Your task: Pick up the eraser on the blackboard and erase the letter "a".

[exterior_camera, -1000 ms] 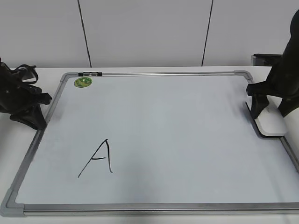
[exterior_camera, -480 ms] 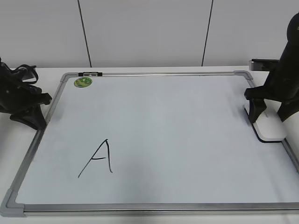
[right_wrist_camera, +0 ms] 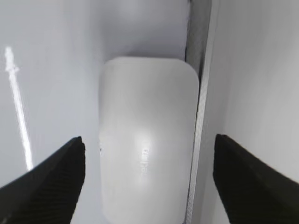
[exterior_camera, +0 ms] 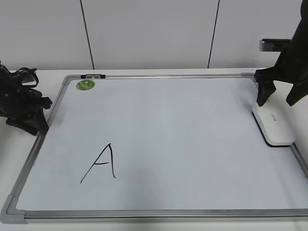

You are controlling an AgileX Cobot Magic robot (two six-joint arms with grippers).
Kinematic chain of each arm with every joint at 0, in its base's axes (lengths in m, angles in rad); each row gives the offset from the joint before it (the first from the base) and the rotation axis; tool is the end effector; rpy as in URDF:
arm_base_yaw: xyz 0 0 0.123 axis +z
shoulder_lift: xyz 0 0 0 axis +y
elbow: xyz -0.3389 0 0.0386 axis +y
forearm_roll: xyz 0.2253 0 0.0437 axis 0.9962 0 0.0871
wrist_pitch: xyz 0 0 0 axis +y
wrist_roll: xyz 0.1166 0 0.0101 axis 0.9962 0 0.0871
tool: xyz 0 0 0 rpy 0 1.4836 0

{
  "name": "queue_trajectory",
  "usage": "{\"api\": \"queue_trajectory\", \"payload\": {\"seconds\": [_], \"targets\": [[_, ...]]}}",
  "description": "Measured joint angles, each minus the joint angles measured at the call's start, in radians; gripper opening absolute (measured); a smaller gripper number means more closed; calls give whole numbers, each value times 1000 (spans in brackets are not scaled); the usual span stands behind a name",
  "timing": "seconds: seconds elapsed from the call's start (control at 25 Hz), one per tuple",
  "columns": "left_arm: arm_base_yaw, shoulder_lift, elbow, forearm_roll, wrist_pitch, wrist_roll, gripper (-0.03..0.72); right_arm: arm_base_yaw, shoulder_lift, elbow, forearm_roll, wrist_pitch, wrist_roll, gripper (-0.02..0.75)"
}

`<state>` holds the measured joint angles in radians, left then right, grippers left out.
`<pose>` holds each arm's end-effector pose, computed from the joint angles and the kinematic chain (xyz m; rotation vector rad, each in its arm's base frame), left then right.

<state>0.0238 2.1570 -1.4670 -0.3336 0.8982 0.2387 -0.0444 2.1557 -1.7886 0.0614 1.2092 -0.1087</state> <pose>0.4327 -0.0197 0.1617 0.0226 3.0134 -0.3887 0.4546 -0.0135 0.2277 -0.0686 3.0539 0.0793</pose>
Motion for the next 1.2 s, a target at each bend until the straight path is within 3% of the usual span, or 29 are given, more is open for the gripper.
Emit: {"api": "queue_trajectory", "payload": {"seconds": [0.16, 0.28, 0.6, 1.2], "targets": [[0, 0, -7, 11, 10, 0, 340, 0, -9, -18, 4, 4, 0, 627], [0, -14, -56, 19, 64, 0, 410, 0, -40, -18, 7, 6, 0, 619], [0, -94, -223, 19, 295, -4, 429, 0, -211, -18, 17, 13, 0, 597], [0, -535, -213, 34, 331, -66, 427, 0, -679, -18, 31, 44, 0, 595]]}}
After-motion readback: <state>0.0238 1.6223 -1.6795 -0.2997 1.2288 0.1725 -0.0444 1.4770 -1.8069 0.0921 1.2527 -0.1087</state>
